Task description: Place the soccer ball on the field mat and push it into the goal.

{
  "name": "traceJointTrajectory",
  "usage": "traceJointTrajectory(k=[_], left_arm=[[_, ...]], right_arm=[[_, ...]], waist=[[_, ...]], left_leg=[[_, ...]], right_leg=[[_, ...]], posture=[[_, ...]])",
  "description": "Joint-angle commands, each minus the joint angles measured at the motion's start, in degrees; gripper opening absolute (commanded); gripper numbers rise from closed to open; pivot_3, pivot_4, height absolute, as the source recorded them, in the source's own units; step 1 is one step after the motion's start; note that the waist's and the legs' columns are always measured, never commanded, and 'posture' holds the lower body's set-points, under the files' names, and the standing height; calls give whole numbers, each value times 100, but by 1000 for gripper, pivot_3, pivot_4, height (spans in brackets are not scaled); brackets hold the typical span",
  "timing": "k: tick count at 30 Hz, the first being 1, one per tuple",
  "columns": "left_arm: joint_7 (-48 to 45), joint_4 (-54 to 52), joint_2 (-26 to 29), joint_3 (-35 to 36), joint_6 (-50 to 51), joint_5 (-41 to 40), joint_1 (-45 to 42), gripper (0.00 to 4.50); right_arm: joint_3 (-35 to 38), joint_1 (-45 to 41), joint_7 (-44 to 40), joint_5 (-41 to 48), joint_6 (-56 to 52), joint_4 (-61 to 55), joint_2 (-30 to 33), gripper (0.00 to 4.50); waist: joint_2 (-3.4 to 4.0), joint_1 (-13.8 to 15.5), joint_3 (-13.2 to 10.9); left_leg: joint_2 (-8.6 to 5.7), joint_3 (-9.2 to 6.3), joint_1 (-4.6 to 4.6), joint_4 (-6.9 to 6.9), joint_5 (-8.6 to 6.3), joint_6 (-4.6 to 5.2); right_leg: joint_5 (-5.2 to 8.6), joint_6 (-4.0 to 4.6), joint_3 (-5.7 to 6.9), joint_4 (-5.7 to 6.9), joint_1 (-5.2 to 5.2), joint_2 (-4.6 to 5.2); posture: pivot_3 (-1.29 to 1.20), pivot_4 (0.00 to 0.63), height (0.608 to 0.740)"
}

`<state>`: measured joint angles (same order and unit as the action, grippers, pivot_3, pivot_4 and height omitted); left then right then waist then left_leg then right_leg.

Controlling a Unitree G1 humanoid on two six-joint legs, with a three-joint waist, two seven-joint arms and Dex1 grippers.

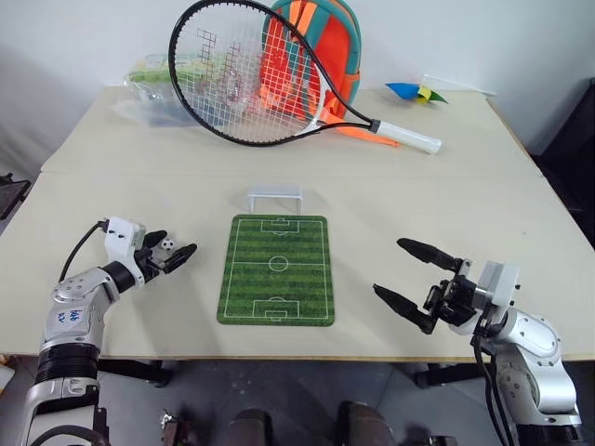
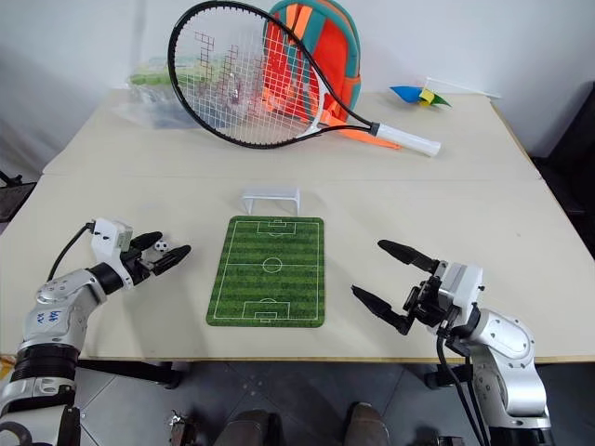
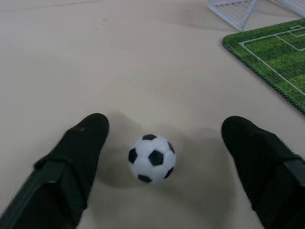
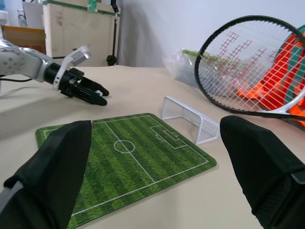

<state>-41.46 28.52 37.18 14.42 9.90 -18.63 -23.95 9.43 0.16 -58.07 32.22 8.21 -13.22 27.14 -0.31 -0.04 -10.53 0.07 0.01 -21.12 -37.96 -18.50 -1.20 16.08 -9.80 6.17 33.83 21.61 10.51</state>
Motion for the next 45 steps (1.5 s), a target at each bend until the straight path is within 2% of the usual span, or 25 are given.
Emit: traceJointTrajectory(k=[1,5,8,11,13,15,18,20,23,26,31,42,44,45], left_arm=[[-67,86,63,151,-135,-23,19,2955],[-170,108,15,82,-128,-15,7,1653],[-310,9,-41,158,-393,-100,63,866],[-975,-588,-265,410,-1018,-661,170,868],[-1712,-1428,-289,291,-557,-1293,261,868],[-2154,-2022,-175,0,-153,-1480,342,868],[-2734,-2878,38,-849,101,-1237,394,868],[-3092,-3167,77,-1471,-296,-774,437,868],[-3038,-3103,-143,-2100,-771,-131,435,868],[-2914,-2915,-301,-2351,-990,170,431,868],[-2577,-2652,-582,-2470,-1009,362,423,868],[-2645,-2153,-629,-2486,-1152,507,234,868],[-2620,-2128,-647,-2499,-1088,525,218,1586],[-2589,-2117,-663,-2496,-1121,550,216,1782]], right_arm=[[108,96,131,-2,155,-229,-51,4500],[98,180,190,10,177,-307,-45,4500],[137,193,186,23,188,-301,-2,4500],[279,140,106,12,285,-174,108,4500],[471,114,63,38,349,-89,236,4500],[656,152,-52,49,451,12,395,4500],[846,519,-741,244,374,91,877,4500],[937,814,-1201,399,274,98,1172,4500],[986,1009,-1478,354,408,196,1347,4500],[1056,1042,-1420,338,407,207,1299,4500],[1212,1314,-1391,304,634,260,1085,4500],[1123,1452,-1090,242,665,-44,971,4500],[1082,1464,-980,233,607,-176,965,4500],[1070,1472,-941,229,583,-224,968,4500]], waist=[[0,12,0],[0,19,0],[0,17,0],[0,14,0],[-3,31,-2],[-3,51,-2],[8,80,4],[10,119,3],[10,134,3],[10,129,3],[9,165,3],[10,153,3],[10,154,3],[10,154,3]], left_leg=[[0,0,-1,0,0,0],[-1,-1,0,-2,0,0],[-1,0,0,-2,0,0],[-1,0,0,-2,0,0],[0,-1,-4,-6,-1,2],[1,-3,-8,-10,-1,1],[0,0,-2,-9,-2,2],[0,1,-2,-8,-4,5],[0,7,-2,-9,-4,7],[1,14,0,-14,-5,7],[2,13,-1,-14,-6,10],[0,13,-2,-19,-8,13],[0,13,-2,-19,-8,13],[0,12,-1,-19,-8,13]], right_leg=[[0,0,0,0,0,0],[0,0,0,1,-1,1],[0,0,-1,1,-1,0],[0,0,-1,1,-1,1],[0,0,0,0,-1,2],[0,0,1,0,-1,1],[0,0,-1,-1,-4,2],[0,0,-1,-3,-5,1],[0,0,-4,-5,-6,1],[-1,-1,-9,-5,-6,1],[-1,-2,-8,-6,-6,1],[-3,-5,-8,-6,-7,1],[-3,-5,-8,-6,-7,1],[-3,-5,-8,-6,-7,1]], posture=[[0,150,740],[0,150,740],[0,150,740],[0,150,740],[0,150,740],[0,150,740],[0,150,740],[0,150,740],[0,150,740],[0,150,740],[0,150,740],[0,150,740],[0,150,740],[0,150,740]])
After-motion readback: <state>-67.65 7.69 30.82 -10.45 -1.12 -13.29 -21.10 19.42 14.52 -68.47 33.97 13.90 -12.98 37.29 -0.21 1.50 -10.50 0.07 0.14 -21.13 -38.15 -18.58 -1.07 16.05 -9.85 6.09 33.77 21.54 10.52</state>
